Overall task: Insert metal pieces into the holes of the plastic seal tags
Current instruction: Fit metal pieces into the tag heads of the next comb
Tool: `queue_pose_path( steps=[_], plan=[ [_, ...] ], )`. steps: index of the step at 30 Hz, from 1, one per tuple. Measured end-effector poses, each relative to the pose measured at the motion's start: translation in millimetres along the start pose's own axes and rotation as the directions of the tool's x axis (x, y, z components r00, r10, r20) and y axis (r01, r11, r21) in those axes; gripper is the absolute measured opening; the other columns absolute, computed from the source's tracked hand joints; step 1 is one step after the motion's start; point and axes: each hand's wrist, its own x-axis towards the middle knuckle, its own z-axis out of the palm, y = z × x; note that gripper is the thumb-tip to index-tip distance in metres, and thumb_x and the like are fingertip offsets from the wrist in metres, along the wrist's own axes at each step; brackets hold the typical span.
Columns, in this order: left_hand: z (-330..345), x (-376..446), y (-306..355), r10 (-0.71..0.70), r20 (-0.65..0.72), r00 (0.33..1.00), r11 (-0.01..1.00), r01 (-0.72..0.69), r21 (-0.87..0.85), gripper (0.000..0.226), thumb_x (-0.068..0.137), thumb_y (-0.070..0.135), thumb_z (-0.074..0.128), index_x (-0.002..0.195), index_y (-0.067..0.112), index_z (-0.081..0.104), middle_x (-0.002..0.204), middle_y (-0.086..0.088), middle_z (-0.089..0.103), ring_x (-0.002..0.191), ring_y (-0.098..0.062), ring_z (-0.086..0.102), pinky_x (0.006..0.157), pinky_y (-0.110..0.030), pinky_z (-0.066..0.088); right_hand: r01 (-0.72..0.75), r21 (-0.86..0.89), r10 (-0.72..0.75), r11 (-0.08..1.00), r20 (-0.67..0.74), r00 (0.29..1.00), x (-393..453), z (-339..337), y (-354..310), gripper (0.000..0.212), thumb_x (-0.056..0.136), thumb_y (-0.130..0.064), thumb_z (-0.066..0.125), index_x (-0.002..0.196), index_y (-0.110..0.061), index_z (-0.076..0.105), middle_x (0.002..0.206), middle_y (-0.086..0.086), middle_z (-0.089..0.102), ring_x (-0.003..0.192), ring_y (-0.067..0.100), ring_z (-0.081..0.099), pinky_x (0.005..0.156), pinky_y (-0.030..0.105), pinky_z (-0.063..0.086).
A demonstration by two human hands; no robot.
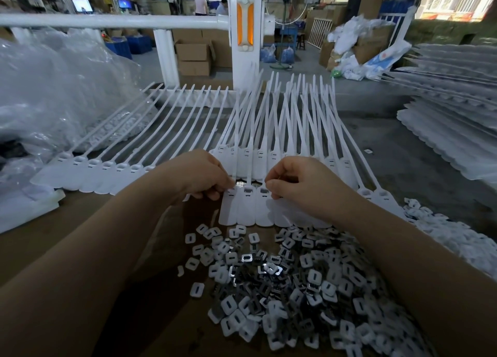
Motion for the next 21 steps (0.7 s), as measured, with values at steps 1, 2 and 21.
queue_pose_path(
  steps=[1,2,21],
  plan=[
    [0,0,0,0.003,0.003,1.000,1.000,-0.003,0.014,0.013,0.086,0.025,0.072,0.084,0.012,0.070,0.061,0.008,0.067,0.043,0.003,0.060,0.054,-0.023,0.041,0.004,0.001,-0.004,1.000,0.002,1.000,0,0,0,0.008,0.090,-0.023,0.064,0.084,-0.028,0.064,0.079,-0.008,0.071,0.077,0.005,0.068,0.079,0.033,0.059],
    [0,1,0,0.006,0.009,1.000,1.000,-0.006,0.028,0.014,0.086,0.025,0.072,0.084,0.012,0.070,0.063,0.006,0.067,0.044,0.003,0.060,0.053,-0.023,0.041,0.008,0.003,-0.008,1.000,0.003,1.000,0,0,0,0.008,0.090,-0.022,0.064,0.084,-0.028,0.064,0.080,-0.008,0.070,0.077,0.005,0.068,0.080,0.033,0.058],
    [-1,5,-2,-0.002,0.023,1.000,0.992,-0.001,0.123,0.019,0.081,0.034,0.077,0.079,0.017,0.068,0.066,0.006,0.066,0.050,-0.006,0.057,0.047,-0.021,0.039,0.257,-0.018,-0.235,0.966,0.349,0.907,-8,-3,-11,0.012,0.079,-0.026,0.078,0.083,-0.036,0.075,0.080,-0.014,0.068,0.073,0.022,0.062,0.070,0.037,0.054]
  ],
)
